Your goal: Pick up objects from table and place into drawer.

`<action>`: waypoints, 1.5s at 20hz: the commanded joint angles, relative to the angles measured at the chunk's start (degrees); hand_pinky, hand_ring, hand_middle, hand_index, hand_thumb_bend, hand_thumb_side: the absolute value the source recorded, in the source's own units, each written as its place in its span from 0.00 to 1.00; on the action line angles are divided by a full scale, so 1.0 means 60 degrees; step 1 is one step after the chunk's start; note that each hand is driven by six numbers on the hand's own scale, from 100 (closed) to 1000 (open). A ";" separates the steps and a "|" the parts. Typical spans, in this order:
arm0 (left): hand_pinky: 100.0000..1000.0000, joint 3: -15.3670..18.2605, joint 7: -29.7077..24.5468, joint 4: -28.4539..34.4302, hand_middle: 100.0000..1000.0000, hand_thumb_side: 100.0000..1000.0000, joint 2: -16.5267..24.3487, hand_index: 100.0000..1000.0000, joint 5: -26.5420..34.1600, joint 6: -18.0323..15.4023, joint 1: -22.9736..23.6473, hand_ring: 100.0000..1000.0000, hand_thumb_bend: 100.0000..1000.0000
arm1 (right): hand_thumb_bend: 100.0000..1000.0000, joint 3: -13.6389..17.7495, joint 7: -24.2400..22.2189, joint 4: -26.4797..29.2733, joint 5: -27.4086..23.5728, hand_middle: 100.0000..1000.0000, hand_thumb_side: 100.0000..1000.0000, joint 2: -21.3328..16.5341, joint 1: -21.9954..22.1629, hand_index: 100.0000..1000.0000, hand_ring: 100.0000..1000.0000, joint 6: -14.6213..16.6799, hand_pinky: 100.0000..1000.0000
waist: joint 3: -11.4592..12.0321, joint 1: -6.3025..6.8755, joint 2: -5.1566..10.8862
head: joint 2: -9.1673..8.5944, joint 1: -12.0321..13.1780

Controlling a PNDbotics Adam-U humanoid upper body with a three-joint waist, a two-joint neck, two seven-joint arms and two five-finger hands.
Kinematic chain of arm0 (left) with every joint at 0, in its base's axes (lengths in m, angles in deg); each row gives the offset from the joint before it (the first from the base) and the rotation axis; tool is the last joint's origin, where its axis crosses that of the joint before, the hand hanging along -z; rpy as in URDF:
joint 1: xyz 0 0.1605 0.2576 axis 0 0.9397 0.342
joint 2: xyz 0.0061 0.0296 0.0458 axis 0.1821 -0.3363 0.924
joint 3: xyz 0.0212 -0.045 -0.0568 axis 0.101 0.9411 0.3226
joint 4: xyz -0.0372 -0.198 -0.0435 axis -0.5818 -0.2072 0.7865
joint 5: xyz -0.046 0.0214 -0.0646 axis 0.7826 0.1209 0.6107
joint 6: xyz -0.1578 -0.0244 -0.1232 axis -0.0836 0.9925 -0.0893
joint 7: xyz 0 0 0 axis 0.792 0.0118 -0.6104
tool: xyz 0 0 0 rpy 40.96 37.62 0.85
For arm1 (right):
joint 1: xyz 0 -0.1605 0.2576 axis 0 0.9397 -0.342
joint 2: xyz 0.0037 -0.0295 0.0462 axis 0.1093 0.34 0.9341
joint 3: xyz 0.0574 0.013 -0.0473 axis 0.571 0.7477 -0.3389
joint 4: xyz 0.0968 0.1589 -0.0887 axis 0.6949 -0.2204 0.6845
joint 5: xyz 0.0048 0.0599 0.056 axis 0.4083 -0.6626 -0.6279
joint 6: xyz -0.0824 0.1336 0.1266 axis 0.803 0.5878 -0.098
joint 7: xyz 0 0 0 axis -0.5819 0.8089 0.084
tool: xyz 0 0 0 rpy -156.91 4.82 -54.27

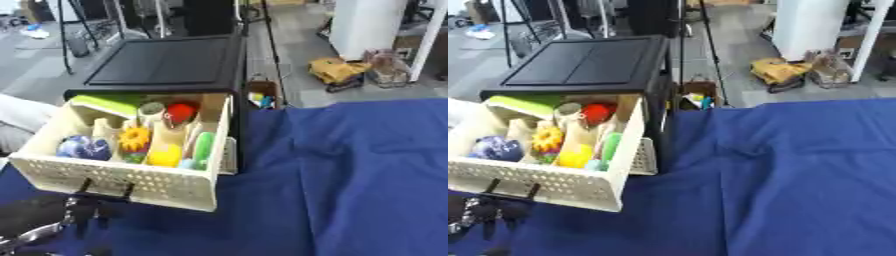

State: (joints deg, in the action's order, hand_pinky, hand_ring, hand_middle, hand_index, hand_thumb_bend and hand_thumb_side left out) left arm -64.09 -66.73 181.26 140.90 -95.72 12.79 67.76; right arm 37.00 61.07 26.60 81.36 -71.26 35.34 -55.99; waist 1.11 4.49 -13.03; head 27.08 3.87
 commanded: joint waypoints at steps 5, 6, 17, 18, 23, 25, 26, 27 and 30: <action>0.19 0.0065 -0.0117 0.0065 0.69 1.00 0.0145 0.92 -0.0097 0.0194 -0.0300 0.50 0.22 | 0.21 0.0046 -0.0006 0.0138 0.0017 0.54 0.80 -0.0071 -0.0195 0.67 0.67 -0.0046 0.62 | -0.0075 0.0025 0.0094 | -0.0056 0.0068; 0.19 0.0092 -0.0157 0.0065 0.69 1.00 0.0146 0.91 -0.0016 0.0230 -0.0324 0.50 0.23 | 0.20 0.0047 -0.0006 0.0138 0.0015 0.54 0.80 -0.0062 -0.0199 0.67 0.67 -0.0048 0.62 | -0.0089 0.0026 0.0093 | -0.0050 0.0077; 0.18 0.0280 -0.0228 0.0065 0.68 1.00 0.0164 0.91 0.0290 0.0517 -0.0457 0.50 0.24 | 0.21 0.0058 0.0016 0.0138 0.0010 0.54 0.80 -0.0023 -0.0184 0.67 0.67 -0.0061 0.62 | -0.0153 0.0062 0.0087 | -0.0123 0.0082; 0.18 0.0293 -0.0217 0.0065 0.68 1.00 0.0161 0.91 0.0305 0.0550 -0.0473 0.50 0.24 | 0.21 0.0056 0.0012 0.0138 0.0010 0.54 0.80 -0.0020 -0.0183 0.67 0.67 -0.0063 0.62 | -0.0161 0.0067 0.0083 | -0.0127 0.0081; 0.17 0.0402 -0.0100 0.0065 0.68 1.00 0.0149 0.91 0.0420 0.0710 -0.0519 0.49 0.24 | 0.21 0.0058 -0.0005 0.0138 0.0002 0.54 0.80 -0.0012 -0.0183 0.67 0.66 -0.0075 0.62 | -0.0194 0.0089 0.0061 | -0.0130 0.0064; 0.17 0.0439 -0.0051 0.0065 0.68 1.00 0.0146 0.91 0.0470 0.0748 -0.0520 0.49 0.25 | 0.21 0.0060 -0.0008 0.0138 0.0000 0.54 0.80 -0.0009 -0.0184 0.67 0.66 -0.0080 0.62 | -0.0200 0.0097 0.0055 | -0.0127 0.0063; 0.16 0.0452 -0.0032 0.0065 0.68 1.00 0.0145 0.91 0.0497 0.0760 -0.0523 0.49 0.25 | 0.21 0.0060 -0.0011 0.0138 0.0000 0.54 0.80 -0.0008 -0.0185 0.67 0.66 -0.0081 0.62 | -0.0204 0.0101 0.0053 | -0.0128 0.0061; 0.16 0.0465 -0.0009 0.0065 0.68 1.00 0.0141 0.91 0.0537 0.0763 -0.0533 0.49 0.25 | 0.21 0.0060 -0.0012 0.0138 0.0001 0.54 0.80 -0.0005 -0.0187 0.67 0.66 -0.0083 0.62 | -0.0211 0.0106 0.0051 | -0.0130 0.0060; 0.16 0.0479 -0.0006 0.0065 0.66 1.00 0.0132 0.91 0.0696 0.0776 -0.0583 0.48 0.25 | 0.21 0.0053 -0.0022 0.0138 -0.0001 0.54 0.80 0.0011 -0.0197 0.67 0.66 -0.0088 0.62 | -0.0241 0.0118 0.0048 | -0.0143 0.0067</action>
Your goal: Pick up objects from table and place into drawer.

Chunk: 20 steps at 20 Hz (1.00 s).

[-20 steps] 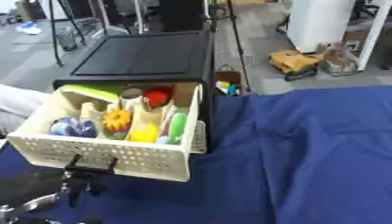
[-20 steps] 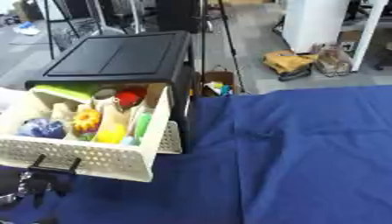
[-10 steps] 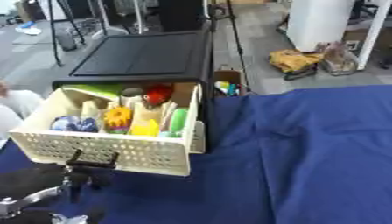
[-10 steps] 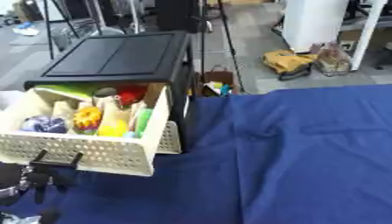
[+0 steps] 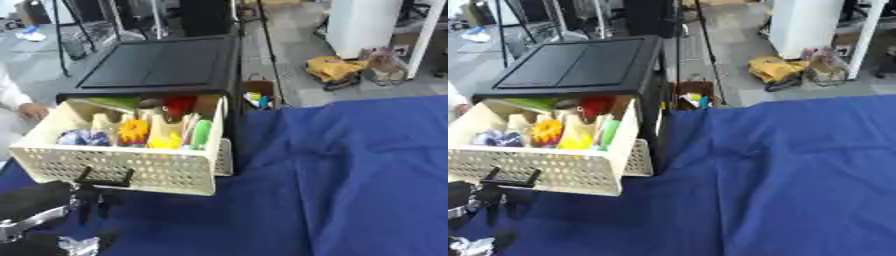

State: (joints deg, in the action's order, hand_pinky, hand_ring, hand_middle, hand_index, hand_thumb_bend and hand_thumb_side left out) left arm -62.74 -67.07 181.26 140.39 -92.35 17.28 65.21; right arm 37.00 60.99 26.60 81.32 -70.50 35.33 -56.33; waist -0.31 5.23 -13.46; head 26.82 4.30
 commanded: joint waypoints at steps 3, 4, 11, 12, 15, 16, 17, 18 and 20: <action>0.16 0.0288 0.0029 0.0065 0.67 1.00 0.0210 0.91 0.0238 0.0076 -0.0220 0.48 0.25 | 0.21 0.0055 -0.0011 0.0138 0.0012 0.54 0.80 -0.0110 -0.0198 0.67 0.66 -0.0039 0.62 | -0.0038 0.0001 0.0111 | -0.0110 0.0006; 0.16 0.0303 0.0031 0.0065 0.67 1.00 0.0209 0.91 0.0255 0.0092 -0.0234 0.48 0.24 | 0.21 0.0055 -0.0010 0.0138 0.0012 0.54 0.80 -0.0112 -0.0197 0.67 0.66 -0.0042 0.62 | -0.0045 0.0003 0.0108 | -0.0107 0.0012; 0.15 0.0402 0.0107 0.0065 0.66 1.00 0.0199 0.91 0.0349 0.0228 -0.0290 0.48 0.24 | 0.21 0.0053 -0.0015 0.0138 0.0017 0.54 0.80 -0.0098 -0.0198 0.67 0.66 -0.0057 0.62 | -0.0065 0.0032 0.0094 | -0.0087 0.0031; 0.15 0.0411 0.0114 0.0065 0.66 1.00 0.0197 0.91 0.0354 0.0244 -0.0297 0.48 0.24 | 0.21 0.0053 -0.0017 0.0138 0.0018 0.54 0.80 -0.0098 -0.0199 0.67 0.66 -0.0059 0.62 | -0.0075 0.0032 0.0088 | -0.0084 0.0033; 0.15 0.0426 0.0101 0.0065 0.66 1.00 0.0187 0.91 0.0385 0.0288 -0.0319 0.48 0.24 | 0.21 0.0052 -0.0021 0.0138 0.0020 0.53 0.80 -0.0100 -0.0203 0.67 0.66 -0.0065 0.62 | -0.0110 0.0031 0.0071 | -0.0078 0.0045; 0.15 0.0434 0.0096 0.0065 0.66 1.00 0.0181 0.91 0.0395 0.0302 -0.0334 0.48 0.24 | 0.22 0.0052 -0.0020 0.0138 0.0019 0.53 0.80 -0.0098 -0.0206 0.67 0.66 -0.0066 0.62 | -0.0121 0.0030 0.0064 | -0.0079 0.0051; 0.15 0.0443 0.0090 0.0065 0.66 1.00 0.0175 0.91 0.0403 0.0330 -0.0346 0.47 0.24 | 0.21 0.0053 -0.0018 0.0138 0.0019 0.53 0.80 -0.0096 -0.0211 0.67 0.66 -0.0067 0.62 | -0.0132 0.0030 0.0058 | -0.0082 0.0058; 0.14 0.0451 0.0081 0.0065 0.66 1.00 0.0169 0.91 0.0413 0.0366 -0.0355 0.47 0.24 | 0.21 0.0054 -0.0016 0.0138 0.0019 0.53 0.80 -0.0094 -0.0214 0.67 0.66 -0.0066 0.62 | -0.0141 0.0029 0.0053 | -0.0087 0.0064; 0.14 0.0474 0.0068 0.0065 0.66 1.00 0.0160 0.91 0.0435 0.0446 -0.0372 0.47 0.24 | 0.22 0.0058 -0.0011 0.0138 0.0020 0.53 0.80 -0.0092 -0.0218 0.67 0.66 -0.0068 0.62 | -0.0163 0.0024 0.0036 | -0.0104 0.0076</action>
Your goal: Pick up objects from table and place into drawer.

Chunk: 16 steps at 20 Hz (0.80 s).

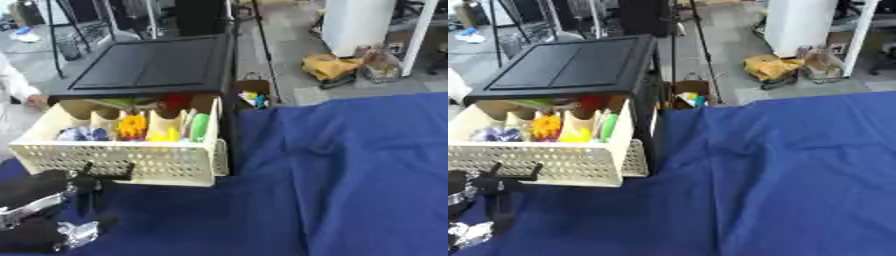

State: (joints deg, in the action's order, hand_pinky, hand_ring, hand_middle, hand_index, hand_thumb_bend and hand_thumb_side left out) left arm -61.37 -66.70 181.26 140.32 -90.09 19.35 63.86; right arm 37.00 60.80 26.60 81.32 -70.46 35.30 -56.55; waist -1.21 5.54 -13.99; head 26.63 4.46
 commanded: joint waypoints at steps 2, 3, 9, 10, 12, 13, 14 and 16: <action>0.14 0.0268 -0.0010 0.0065 0.66 1.00 0.0161 0.91 0.0080 0.0182 -0.0171 0.47 0.24 | 0.22 0.0061 0.0025 0.0138 0.0020 0.53 0.80 -0.0098 -0.0219 0.67 0.66 -0.0036 0.62 | -0.0036 -0.0034 0.0106 | -0.0093 0.0064; 0.14 0.0278 -0.0021 0.0065 0.66 1.00 0.0154 0.91 0.0090 0.0219 -0.0183 0.47 0.25 | 0.22 0.0061 0.0025 0.0138 0.0021 0.53 0.80 -0.0097 -0.0221 0.67 0.66 -0.0039 0.62 | -0.0047 -0.0035 0.0099 | -0.0100 0.0066; 0.14 0.0361 -0.0054 0.0065 0.65 1.00 0.0135 0.90 0.0150 0.0442 -0.0241 0.47 0.24 | 0.22 0.0052 0.0003 0.0138 0.0024 0.53 0.80 -0.0086 -0.0223 0.67 0.66 -0.0059 0.62 | -0.0097 -0.0028 0.0061 | -0.0145 0.0093; 0.14 0.0379 -0.0049 0.0065 0.65 1.00 0.0135 0.90 0.0162 0.0477 -0.0248 0.47 0.24 | 0.22 0.0052 0.0000 0.0138 0.0026 0.53 0.80 -0.0086 -0.0224 0.67 0.66 -0.0063 0.62 | -0.0104 -0.0026 0.0054 | -0.0154 0.0097; 0.14 0.0418 -0.0031 0.0065 0.65 1.00 0.0131 0.90 0.0191 0.0544 -0.0256 0.47 0.24 | 0.22 0.0056 0.0001 0.0138 0.0029 0.53 0.80 -0.0091 -0.0222 0.67 0.66 -0.0071 0.62 | -0.0116 -0.0024 0.0041 | -0.0164 0.0101; 0.14 0.0436 -0.0024 0.0065 0.65 1.00 0.0130 0.90 0.0211 0.0578 -0.0256 0.47 0.24 | 0.22 0.0056 0.0001 0.0138 0.0030 0.53 0.80 -0.0094 -0.0222 0.67 0.66 -0.0073 0.62 | -0.0123 -0.0022 0.0033 | -0.0177 0.0103; 0.14 0.0446 -0.0025 0.0065 0.65 1.00 0.0129 0.90 0.0227 0.0606 -0.0259 0.47 0.24 | 0.22 0.0056 0.0000 0.0138 0.0030 0.53 0.80 -0.0093 -0.0223 0.67 0.66 -0.0075 0.62 | -0.0129 -0.0019 0.0026 | -0.0190 0.0106; 0.14 0.0463 -0.0032 0.0065 0.65 1.00 0.0121 0.90 0.0242 0.0663 -0.0274 0.47 0.24 | 0.22 0.0057 0.0001 0.0138 0.0030 0.53 0.80 -0.0085 -0.0231 0.67 0.66 -0.0077 0.62 | -0.0144 -0.0014 0.0009 | -0.0215 0.0113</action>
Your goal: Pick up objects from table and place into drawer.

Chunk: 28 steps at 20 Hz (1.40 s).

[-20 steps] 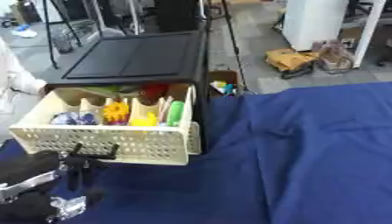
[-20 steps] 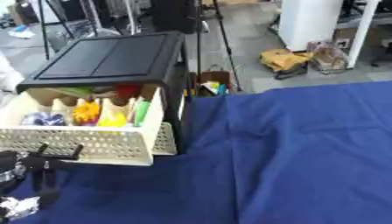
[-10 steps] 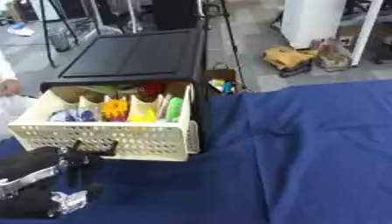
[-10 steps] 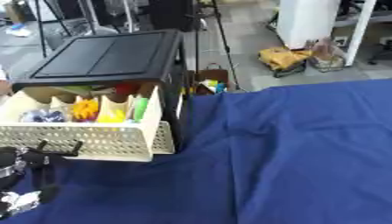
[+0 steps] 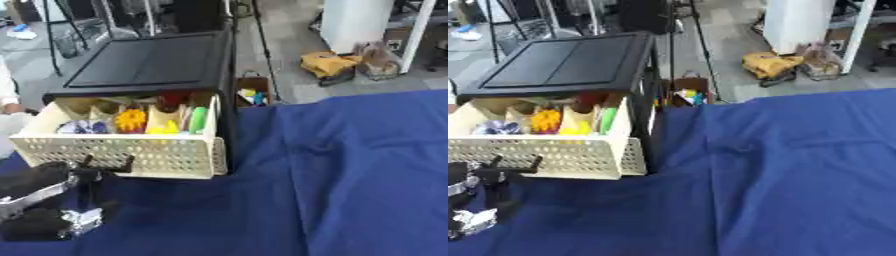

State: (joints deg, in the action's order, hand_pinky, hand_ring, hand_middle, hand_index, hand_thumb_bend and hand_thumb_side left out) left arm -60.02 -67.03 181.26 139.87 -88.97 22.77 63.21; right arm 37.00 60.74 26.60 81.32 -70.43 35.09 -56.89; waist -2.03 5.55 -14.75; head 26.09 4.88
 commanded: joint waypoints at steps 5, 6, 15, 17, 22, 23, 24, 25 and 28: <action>0.14 0.0288 0.0034 0.0065 0.65 1.00 0.0171 0.90 0.0067 0.0264 -0.0214 0.47 0.24 | 0.23 0.0052 0.0011 0.0138 0.0029 0.53 0.80 -0.0090 -0.0214 0.67 0.66 -0.0024 0.62 | -0.0063 0.0006 0.0088 | -0.0169 0.0059; 0.14 0.0302 0.0039 0.0065 0.65 1.00 0.0169 0.90 0.0064 0.0299 -0.0226 0.47 0.24 | 0.23 0.0052 0.0014 0.0138 0.0028 0.53 0.80 -0.0088 -0.0219 0.67 0.66 -0.0023 0.62 | -0.0075 0.0011 0.0077 | -0.0185 0.0065; 0.14 0.0435 0.0070 0.0063 0.65 1.00 0.0165 0.90 0.0070 0.0622 -0.0283 0.47 0.24 | 0.23 0.0050 0.0007 0.0138 0.0028 0.53 0.80 -0.0080 -0.0238 0.67 0.65 -0.0032 0.62 | -0.0132 0.0067 0.0005 | -0.0275 0.0109; 0.14 0.0455 0.0072 0.0014 0.65 1.00 0.0148 0.90 0.0077 0.0680 -0.0297 0.47 0.24 | 0.23 0.0049 0.0000 0.0138 0.0026 0.53 0.80 -0.0084 -0.0240 0.67 0.65 -0.0030 0.62 | -0.0142 0.0077 -0.0018 | -0.0304 0.0121; 0.14 0.0450 0.0038 -0.0094 0.64 1.00 0.0102 0.89 0.0119 0.0697 -0.0373 0.47 0.25 | 0.23 0.0057 -0.0010 0.0138 0.0009 0.53 0.80 -0.0076 -0.0239 0.67 0.65 -0.0033 0.62 | -0.0156 0.0094 -0.0064 | -0.0342 0.0151; 0.14 0.0454 0.0043 -0.0122 0.64 1.00 0.0092 0.89 0.0130 0.0699 -0.0396 0.47 0.25 | 0.23 0.0054 -0.0015 0.0138 0.0006 0.53 0.80 -0.0072 -0.0243 0.67 0.65 -0.0033 0.62 | -0.0157 0.0096 -0.0071 | -0.0352 0.0154; 0.14 0.0460 0.0050 -0.0160 0.64 1.00 0.0083 0.89 0.0142 0.0705 -0.0418 0.47 0.25 | 0.23 0.0052 -0.0019 0.0138 0.0003 0.53 0.80 -0.0070 -0.0246 0.67 0.65 -0.0032 0.62 | -0.0159 0.0098 -0.0078 | -0.0365 0.0159; 0.14 0.0464 0.0057 -0.0199 0.64 1.00 0.0074 0.89 0.0154 0.0708 -0.0439 0.47 0.25 | 0.23 0.0050 -0.0024 0.0138 -0.0001 0.53 0.80 -0.0068 -0.0248 0.67 0.65 -0.0032 0.62 | -0.0161 0.0098 -0.0084 | -0.0375 0.0164; 0.14 0.0482 0.0089 -0.0343 0.65 1.00 0.0033 0.90 0.0197 0.0714 -0.0514 0.47 0.25 | 0.23 0.0042 -0.0043 0.0138 -0.0016 0.53 0.80 -0.0064 -0.0264 0.67 0.65 -0.0033 0.62 | -0.0177 0.0104 -0.0110 | -0.0416 0.0175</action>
State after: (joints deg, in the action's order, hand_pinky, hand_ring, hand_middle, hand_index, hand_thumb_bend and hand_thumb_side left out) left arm -58.40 -66.73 179.50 138.82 -87.98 26.85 60.80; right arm 37.00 60.67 26.60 81.29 -70.01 34.77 -57.07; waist -3.13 6.28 -16.27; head 24.38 5.74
